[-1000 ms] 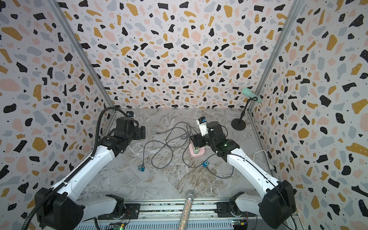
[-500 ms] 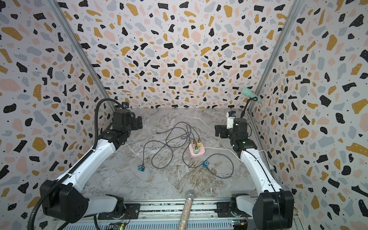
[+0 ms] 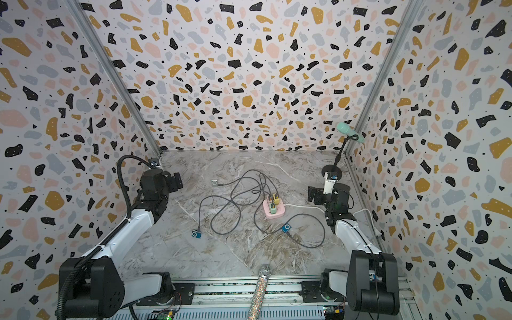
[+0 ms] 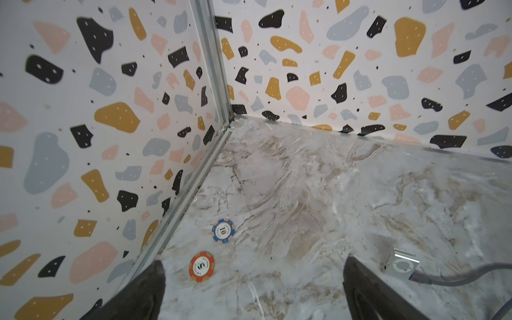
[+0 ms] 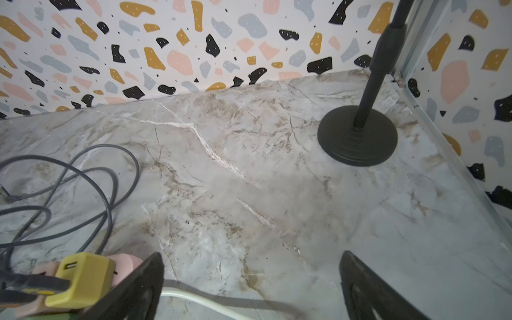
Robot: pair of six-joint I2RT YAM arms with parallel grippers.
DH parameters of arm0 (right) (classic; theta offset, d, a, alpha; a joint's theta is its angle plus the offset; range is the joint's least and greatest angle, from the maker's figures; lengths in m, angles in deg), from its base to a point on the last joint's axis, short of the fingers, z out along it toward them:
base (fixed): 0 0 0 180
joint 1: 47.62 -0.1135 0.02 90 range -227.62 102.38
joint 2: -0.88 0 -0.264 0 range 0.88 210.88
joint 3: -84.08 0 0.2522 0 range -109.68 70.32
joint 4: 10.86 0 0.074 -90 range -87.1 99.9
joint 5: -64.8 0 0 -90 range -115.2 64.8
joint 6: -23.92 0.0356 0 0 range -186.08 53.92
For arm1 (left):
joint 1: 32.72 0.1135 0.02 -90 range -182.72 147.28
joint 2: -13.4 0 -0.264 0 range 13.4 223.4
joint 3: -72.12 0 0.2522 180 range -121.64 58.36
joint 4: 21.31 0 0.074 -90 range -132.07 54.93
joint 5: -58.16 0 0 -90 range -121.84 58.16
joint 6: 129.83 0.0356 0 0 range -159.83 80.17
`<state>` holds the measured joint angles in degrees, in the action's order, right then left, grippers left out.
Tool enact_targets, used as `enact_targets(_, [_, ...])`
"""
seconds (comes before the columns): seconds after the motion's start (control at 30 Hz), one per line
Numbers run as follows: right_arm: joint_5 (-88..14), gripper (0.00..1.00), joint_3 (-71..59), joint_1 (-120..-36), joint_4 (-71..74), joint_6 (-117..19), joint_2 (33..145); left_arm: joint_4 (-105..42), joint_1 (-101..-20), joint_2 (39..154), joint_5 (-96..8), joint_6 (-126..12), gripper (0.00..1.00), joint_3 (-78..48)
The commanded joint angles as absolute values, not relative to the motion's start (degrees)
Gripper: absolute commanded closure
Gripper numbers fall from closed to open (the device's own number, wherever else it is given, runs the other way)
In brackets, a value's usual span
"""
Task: Charge mp3
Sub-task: Reset both arms
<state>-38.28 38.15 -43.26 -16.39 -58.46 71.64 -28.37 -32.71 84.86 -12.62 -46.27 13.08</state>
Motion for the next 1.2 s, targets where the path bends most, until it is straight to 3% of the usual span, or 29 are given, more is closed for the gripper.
enact_targets(0.0, [-38.89, 0.01, 38.91, -42.92, -26.62, -58.82, 72.92, -18.08, -31.37, 85.02, -13.81, -46.62, 0.0, 16.07])
enact_targets(0.33, [-35.25, 0.01, 50.02, -42.96, -46.9, -60.13, 75.7, -8.09, -30.96, 86.69, -15.23, -46.37, 0.0, 25.97])
enact_targets(1.17, [-37.27, 0.01, 56.18, -45.9, -61.72, -65.09, 82.56, 24.28, -30.87, 84.85, -23.62, -44.74, 0.0, 46.86])
